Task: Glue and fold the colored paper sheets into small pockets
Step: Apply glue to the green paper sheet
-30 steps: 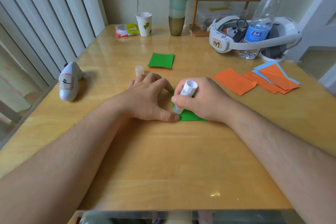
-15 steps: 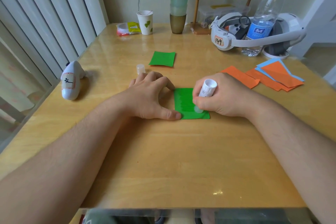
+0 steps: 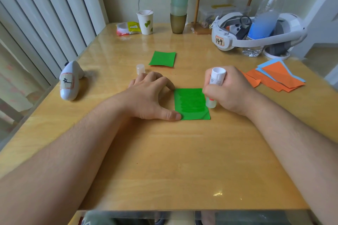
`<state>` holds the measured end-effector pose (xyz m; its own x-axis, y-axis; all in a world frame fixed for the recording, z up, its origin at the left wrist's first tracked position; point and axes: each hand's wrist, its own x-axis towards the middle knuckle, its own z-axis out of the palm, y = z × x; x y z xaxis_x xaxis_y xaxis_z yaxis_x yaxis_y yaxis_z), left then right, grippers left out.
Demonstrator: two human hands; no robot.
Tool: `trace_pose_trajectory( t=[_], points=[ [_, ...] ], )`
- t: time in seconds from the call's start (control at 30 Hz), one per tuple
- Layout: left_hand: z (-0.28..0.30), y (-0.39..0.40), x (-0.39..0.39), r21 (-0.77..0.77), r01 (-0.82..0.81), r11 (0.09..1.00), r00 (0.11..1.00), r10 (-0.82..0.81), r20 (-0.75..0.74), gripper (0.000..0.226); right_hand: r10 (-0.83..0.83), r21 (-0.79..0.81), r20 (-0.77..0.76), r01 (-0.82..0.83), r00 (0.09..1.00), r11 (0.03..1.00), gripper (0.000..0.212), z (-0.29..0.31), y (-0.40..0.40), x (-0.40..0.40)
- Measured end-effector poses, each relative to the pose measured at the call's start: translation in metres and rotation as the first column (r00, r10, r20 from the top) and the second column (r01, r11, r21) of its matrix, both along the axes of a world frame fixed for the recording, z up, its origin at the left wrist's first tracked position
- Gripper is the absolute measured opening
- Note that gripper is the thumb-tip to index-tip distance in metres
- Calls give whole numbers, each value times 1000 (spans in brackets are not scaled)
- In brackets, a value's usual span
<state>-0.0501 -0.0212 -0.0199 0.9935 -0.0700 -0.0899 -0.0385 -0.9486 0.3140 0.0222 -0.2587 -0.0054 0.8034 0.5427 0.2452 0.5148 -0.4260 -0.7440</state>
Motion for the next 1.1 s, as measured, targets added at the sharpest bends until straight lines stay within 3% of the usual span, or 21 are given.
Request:
trace_pose_trajectory(
  t=[0.1, 0.37, 0.73, 0.87, 1.1],
  points=[
    [0, 0, 0, -3, -4, 1000, 1000, 4, 0, 100, 38, 47, -24, -37, 999, 998, 15, -5, 13, -7],
    [0, 1, -1, 8, 3, 1000, 1000, -3, -2, 100, 138, -62, -43, -141, 989, 988, 13, -11, 32, -20],
    [2, 1, -3, 0, 7, 1000, 1000, -7, -7, 101, 81, -210, -45, -89, 996, 974, 13, 0, -2, -4],
    [2, 0, -2, 1, 11, 1000, 1000, -11, -10, 100, 70, -197, -38, -76, 997, 977, 6, -2, -2, -1],
    [4, 0, -3, -7, 20, 1000, 1000, -20, -12, 96, 33, -107, 6, -32, 999, 994, 18, -2, -3, 2]
  ],
)
